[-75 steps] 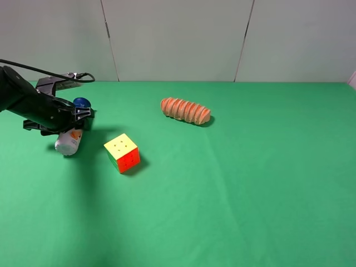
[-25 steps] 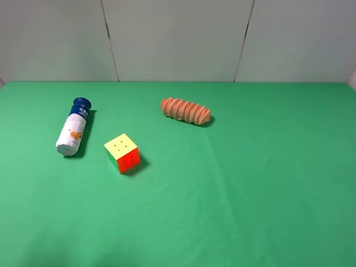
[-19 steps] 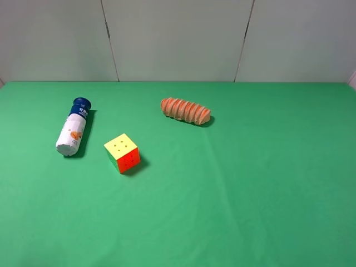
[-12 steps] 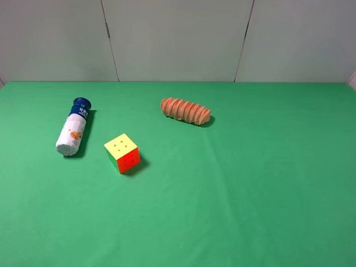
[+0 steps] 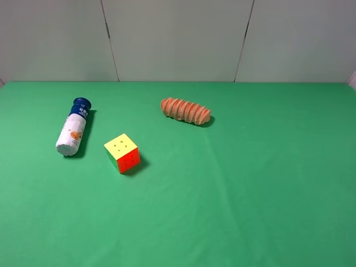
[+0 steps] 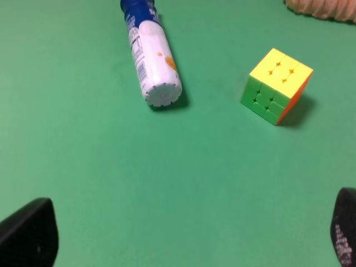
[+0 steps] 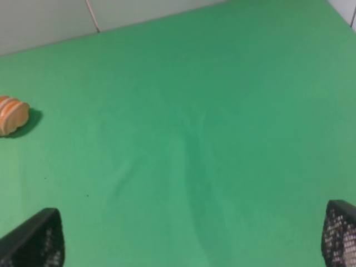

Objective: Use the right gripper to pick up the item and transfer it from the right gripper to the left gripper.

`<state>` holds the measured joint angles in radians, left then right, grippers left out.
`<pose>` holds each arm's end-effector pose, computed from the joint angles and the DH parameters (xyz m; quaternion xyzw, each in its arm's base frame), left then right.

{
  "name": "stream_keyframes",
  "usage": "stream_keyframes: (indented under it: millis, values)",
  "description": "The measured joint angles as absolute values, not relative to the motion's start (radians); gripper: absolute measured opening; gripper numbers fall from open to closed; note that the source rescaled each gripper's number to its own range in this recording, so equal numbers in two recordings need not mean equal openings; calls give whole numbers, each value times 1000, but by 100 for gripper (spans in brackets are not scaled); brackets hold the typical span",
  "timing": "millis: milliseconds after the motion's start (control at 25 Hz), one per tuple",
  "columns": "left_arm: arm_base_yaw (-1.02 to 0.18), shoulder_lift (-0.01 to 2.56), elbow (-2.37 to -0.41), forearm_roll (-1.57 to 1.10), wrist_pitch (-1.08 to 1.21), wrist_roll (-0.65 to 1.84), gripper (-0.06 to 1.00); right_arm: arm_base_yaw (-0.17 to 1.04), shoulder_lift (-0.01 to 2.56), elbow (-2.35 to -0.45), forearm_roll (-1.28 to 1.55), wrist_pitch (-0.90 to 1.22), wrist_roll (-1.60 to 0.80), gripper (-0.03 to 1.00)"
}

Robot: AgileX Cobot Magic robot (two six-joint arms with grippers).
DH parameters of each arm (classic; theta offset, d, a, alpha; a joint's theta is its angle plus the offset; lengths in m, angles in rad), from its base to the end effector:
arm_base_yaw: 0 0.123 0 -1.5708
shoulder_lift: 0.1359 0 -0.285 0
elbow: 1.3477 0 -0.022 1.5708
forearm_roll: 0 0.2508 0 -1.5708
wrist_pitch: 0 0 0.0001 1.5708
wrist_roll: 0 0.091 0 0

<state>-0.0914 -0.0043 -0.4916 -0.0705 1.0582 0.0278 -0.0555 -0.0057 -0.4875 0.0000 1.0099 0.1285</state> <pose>-0.0050 -0.0052 0.2753 0.0521 0.8515 -0.0518 0.5191 -0.0022 0.0001 0.2779 0.0773 0.8380 0.0197 0.5398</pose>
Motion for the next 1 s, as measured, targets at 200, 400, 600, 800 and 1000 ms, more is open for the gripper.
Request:
stream_keyframes:
  millis: [200,400,600,800,1000]
  values:
    - [-91,-7,-492,-71,1058,32,100,-56,-6,-487,0,1010,128,100]
    - [-91,-7,-492,-71,1058,35,100,-56,-6,-487,0,1010,128,100]
    - [-91,-7,-492,-71,1058,40,100,-56,-6,-487,0,1010,128,100]
    - [-91,-7,-492,-70,1058,41,100,-56,-6,-487,0,1010,128,100]
    - [-91,-7,-492,-69,1058,43,100,-56,-6,-487,0,1010,128,100]
